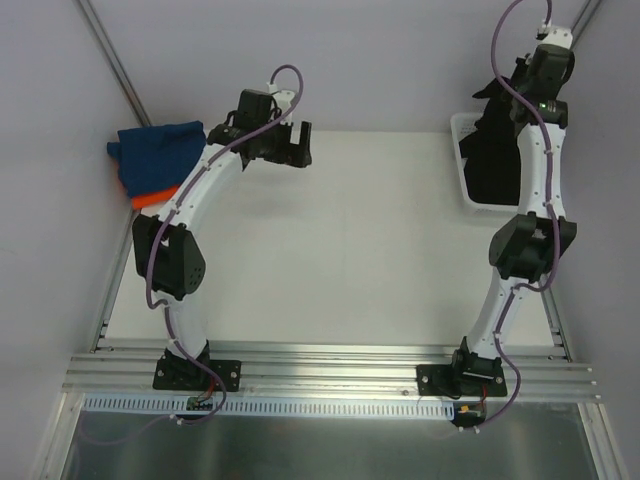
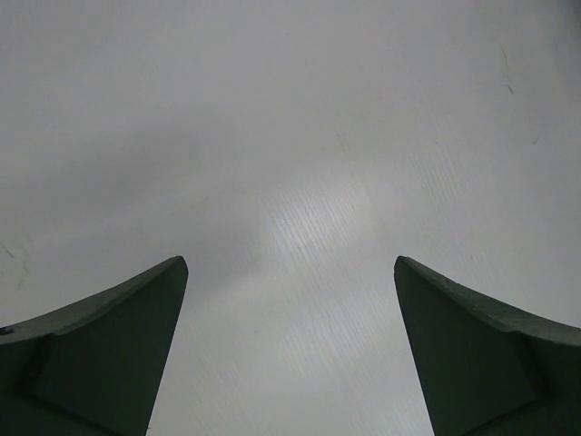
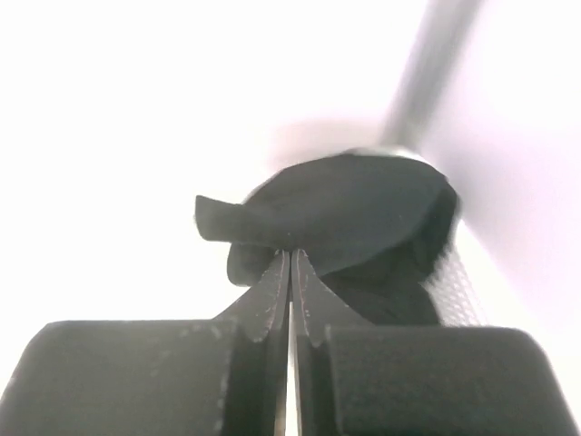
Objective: Fold and stack the t-shirts
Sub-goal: Grab the tshirt from the pile, then move the tshirt to the center of the board
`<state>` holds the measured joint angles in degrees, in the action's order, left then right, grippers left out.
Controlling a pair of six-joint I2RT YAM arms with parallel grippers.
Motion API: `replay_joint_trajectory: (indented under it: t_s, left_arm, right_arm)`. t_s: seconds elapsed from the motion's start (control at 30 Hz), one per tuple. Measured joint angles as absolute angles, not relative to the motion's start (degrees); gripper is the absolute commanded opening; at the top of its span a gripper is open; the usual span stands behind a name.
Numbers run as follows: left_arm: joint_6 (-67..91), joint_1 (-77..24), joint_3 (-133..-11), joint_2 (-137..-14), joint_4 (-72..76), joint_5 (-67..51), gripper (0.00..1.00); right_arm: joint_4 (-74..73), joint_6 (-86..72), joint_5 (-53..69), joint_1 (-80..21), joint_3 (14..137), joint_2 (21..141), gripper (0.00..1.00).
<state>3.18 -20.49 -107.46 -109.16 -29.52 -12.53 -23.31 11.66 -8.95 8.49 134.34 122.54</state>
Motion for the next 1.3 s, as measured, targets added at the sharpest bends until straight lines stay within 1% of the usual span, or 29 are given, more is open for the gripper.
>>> replay_joint_trajectory:
  t_s: [0.13, 0.3, 0.37, 0.53, 0.73, 1.03, 1.23, 1.3]
  left_arm:
    - [7.92, -13.96, -106.56, -108.22, -29.41, -14.83, 0.99]
    - [11.29, -4.01, -102.17, -102.91, -29.41, -16.01, 0.99]
    - [11.92, -1.72, -99.79, -99.88, -29.45, -15.97, 0.99]
    - [12.88, -1.08, -95.13, -93.34, -29.28, -16.05, 0.99]
    - [13.41, -1.02, -91.15, -89.25, -28.91, -15.90, 0.99]
    - [13.47, 0.27, -88.75, -85.45, -28.25, -14.22, 0.99]
    - [13.50, 4.64, -86.89, -82.41, -27.70, -12.91, 0.99]
    - [13.54, 6.57, -86.61, -81.47, -27.73, -12.88, 0.99]
  right_arm:
    - [-23.70, 10.48, -0.21, 5.61, 134.98, 114.89, 0.00]
    - [-24.80, 10.24, 6.63, -2.15, 135.00, 110.54, 0.01]
    - [-25.15, 10.22, 8.14, -5.48, 135.00, 109.71, 0.01]
    - [-26.02, 9.82, 10.41, -13.10, 136.46, 108.16, 0.00]
    - [-24.51, 6.26, 12.75, -18.79, 140.33, 106.37, 0.01]
    - [-14.06, -2.37, 13.96, -25.10, 148.20, 104.79, 0.00]
    - [-8.45, -8.95, 16.43, -27.86, 148.75, 104.03, 0.00]
    - [-7.01, -11.29, 17.63, -28.40, 145.75, 103.24, 0.00]
